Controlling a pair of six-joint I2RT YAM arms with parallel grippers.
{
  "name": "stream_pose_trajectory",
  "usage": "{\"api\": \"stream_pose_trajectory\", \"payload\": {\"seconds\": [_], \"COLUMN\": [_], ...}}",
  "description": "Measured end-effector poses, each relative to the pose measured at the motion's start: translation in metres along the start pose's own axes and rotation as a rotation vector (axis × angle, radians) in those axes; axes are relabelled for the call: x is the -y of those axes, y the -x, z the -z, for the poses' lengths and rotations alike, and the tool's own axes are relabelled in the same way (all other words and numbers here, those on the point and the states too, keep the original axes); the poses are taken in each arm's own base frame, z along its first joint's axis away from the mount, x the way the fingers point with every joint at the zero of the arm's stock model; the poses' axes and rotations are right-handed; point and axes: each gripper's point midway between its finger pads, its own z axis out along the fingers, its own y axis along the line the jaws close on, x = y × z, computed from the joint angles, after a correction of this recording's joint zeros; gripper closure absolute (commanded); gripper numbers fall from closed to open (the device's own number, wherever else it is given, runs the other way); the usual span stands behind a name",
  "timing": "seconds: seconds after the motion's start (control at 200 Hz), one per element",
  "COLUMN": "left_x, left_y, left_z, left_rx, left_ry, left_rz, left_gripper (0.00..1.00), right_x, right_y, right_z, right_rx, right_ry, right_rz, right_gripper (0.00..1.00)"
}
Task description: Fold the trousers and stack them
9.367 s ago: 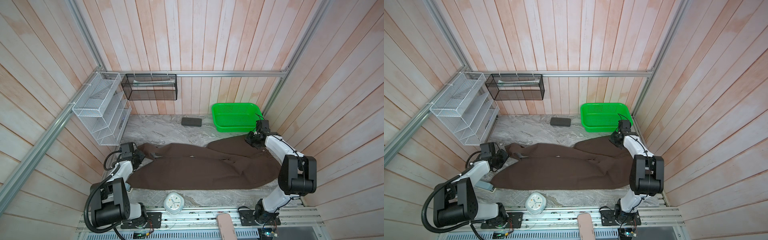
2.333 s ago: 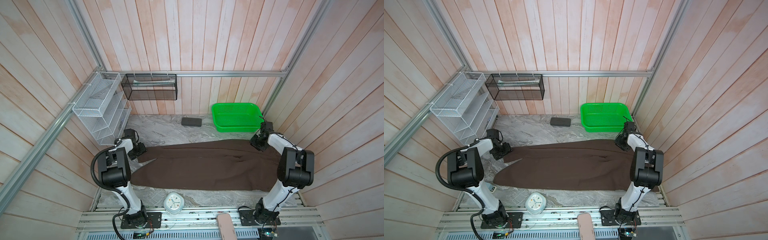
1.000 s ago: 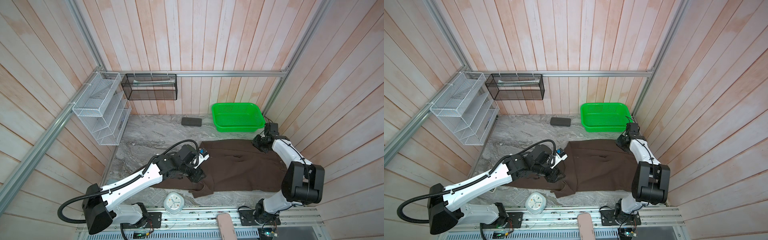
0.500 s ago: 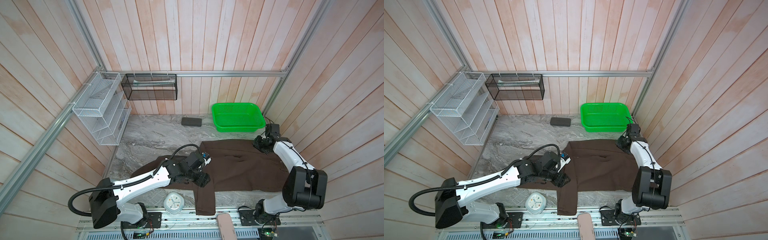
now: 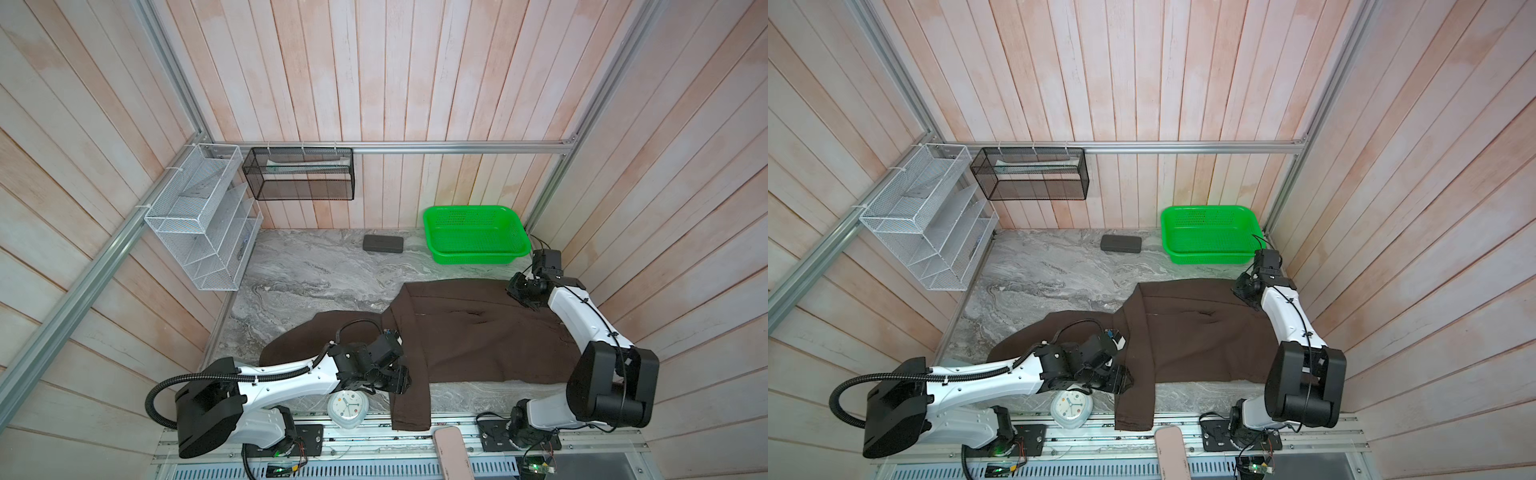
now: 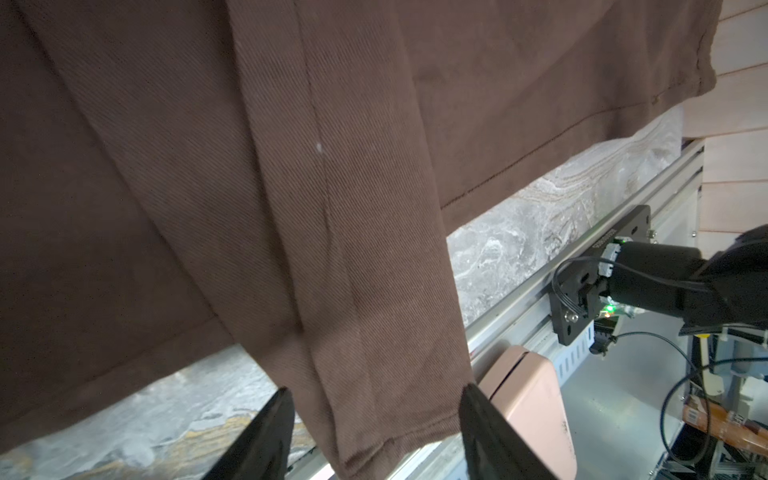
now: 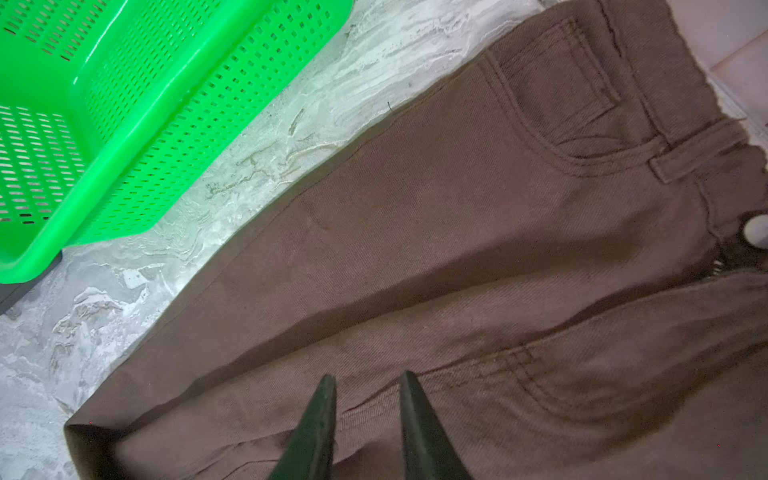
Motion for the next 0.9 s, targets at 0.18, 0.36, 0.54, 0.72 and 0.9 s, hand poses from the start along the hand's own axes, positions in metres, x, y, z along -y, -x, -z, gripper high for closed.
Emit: {"api": "stream_pose_trajectory", "payload": {"seconds": [0.18, 0.36, 0.54, 0.72, 0.9], "left_x": [-0.007, -0.008, -0.004, -0.002, -0.002], "left_y": [-0.016, -0.028, -0.035, -0.034, -0.035], "left_z": [-0.017, -0.033, -0.036, -0.033, -0.034], "left_rx": [-0.052, -0.093, -0.118, -0.123, -0.127], "left_ry": [-0.001, -0.015, -0.027, -0.026, -0.023], "left_rz": [0.056, 0.073, 0.061, 0.060, 0.058], "left_gripper": [0.38, 0.43, 0.59, 0.73, 0.78], "right_x": [0.002, 0.002, 0.002, 0.001, 0.001], "right_y": [-0.004, -0.004, -0.004, -0.004, -0.004], "right_z": [-0.001, 0.001, 0.001, 0.001, 0.001], "right_rx": [-0.007, -0.005, -0.005, -0.005, -0.005], "right_ry": [-0.001, 0.001, 0.001, 0.001, 0.002], "right_rz": [0.000, 0.000, 0.001, 0.001, 0.002], "right_gripper": [0.72, 0.72, 0.72, 0.72, 0.72]}}
